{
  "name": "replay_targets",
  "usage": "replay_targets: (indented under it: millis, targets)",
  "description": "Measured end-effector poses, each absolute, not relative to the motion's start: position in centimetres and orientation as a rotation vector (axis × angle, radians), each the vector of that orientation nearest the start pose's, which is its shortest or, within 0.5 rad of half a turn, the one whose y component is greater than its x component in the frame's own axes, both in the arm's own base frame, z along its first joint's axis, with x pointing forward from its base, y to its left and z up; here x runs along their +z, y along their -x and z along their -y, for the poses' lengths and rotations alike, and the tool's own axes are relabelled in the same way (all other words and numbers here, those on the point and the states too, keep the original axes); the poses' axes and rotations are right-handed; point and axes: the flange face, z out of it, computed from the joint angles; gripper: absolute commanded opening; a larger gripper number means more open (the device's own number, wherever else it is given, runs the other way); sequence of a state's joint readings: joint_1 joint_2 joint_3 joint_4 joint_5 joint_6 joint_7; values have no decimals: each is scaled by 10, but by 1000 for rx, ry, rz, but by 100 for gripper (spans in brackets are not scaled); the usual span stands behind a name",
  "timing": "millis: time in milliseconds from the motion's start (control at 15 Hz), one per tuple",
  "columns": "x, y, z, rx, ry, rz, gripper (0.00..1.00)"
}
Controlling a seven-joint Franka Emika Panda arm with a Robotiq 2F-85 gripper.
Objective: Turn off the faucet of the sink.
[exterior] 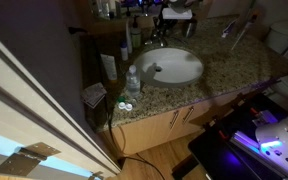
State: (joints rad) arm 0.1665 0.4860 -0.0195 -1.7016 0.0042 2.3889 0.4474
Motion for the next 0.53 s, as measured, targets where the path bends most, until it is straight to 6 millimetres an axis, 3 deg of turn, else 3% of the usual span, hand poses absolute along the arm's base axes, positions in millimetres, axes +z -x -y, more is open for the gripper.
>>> replay_targets:
  millis: [133,267,400,467,533]
  targets:
    - [316,-657,-95,-162,3071,-465,81]
    - [303,-624,-71,41,3113,-461,94]
    - [310,-595,-45,254,3139,-440,100]
    - [321,-581,-34,357,3141,-408,91]
    - [333,-568,-26,438,3136,-367,97]
